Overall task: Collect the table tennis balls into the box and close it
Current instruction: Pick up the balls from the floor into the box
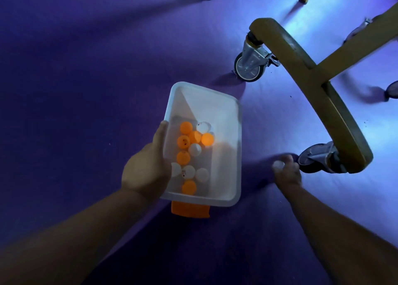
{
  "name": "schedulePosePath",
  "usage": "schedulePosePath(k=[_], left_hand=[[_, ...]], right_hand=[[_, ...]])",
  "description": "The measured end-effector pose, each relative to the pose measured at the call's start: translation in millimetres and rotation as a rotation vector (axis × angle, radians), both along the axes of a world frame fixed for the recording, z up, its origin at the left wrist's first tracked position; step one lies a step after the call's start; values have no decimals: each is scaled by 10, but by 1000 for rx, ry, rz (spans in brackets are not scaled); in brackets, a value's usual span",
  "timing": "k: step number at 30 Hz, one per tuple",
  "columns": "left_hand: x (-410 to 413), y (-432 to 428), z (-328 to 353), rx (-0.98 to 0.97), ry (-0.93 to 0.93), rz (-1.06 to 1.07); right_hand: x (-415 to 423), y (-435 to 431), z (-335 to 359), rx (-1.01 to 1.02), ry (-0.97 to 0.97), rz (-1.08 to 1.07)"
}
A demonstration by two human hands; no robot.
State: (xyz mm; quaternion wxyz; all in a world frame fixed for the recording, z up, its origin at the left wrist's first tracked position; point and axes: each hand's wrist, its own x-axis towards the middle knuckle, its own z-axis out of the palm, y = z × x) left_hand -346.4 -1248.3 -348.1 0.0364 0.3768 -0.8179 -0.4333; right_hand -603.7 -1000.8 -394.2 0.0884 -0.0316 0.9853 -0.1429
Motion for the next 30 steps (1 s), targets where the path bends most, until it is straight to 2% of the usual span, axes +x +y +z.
schedulePosePath(k=[3, 7, 9, 11, 13, 16, 18, 22, 30], left_hand=[[13, -9, 46, -9, -60, -21], [139, 33, 147, 41, -40, 1], [302, 85, 238, 80, -5, 32], [514, 109, 370, 116, 13, 63], [748, 108, 518, 115, 16, 70], [1102, 94, 766, 73, 24, 112], [1331, 96, 968, 46, 39, 164], [1838, 106, 1458, -23, 16, 236], [3291, 210, 2340, -224, -59, 451]], right_hand=[[507, -370, 329, -410, 130, 35], [1186, -770, 784, -685, 156, 205], [1452, -876, 958, -671, 82, 370], [1616, -922, 1076, -491, 8, 532], [1727, -947, 1204, -321, 61, 643], [1892, -965, 1405, -215, 127, 654], [2054, -977, 1539, -248, 94, 649], [2512, -1086, 1886, -385, -112, 715], [3748, -1390, 2640, -541, -179, 980]])
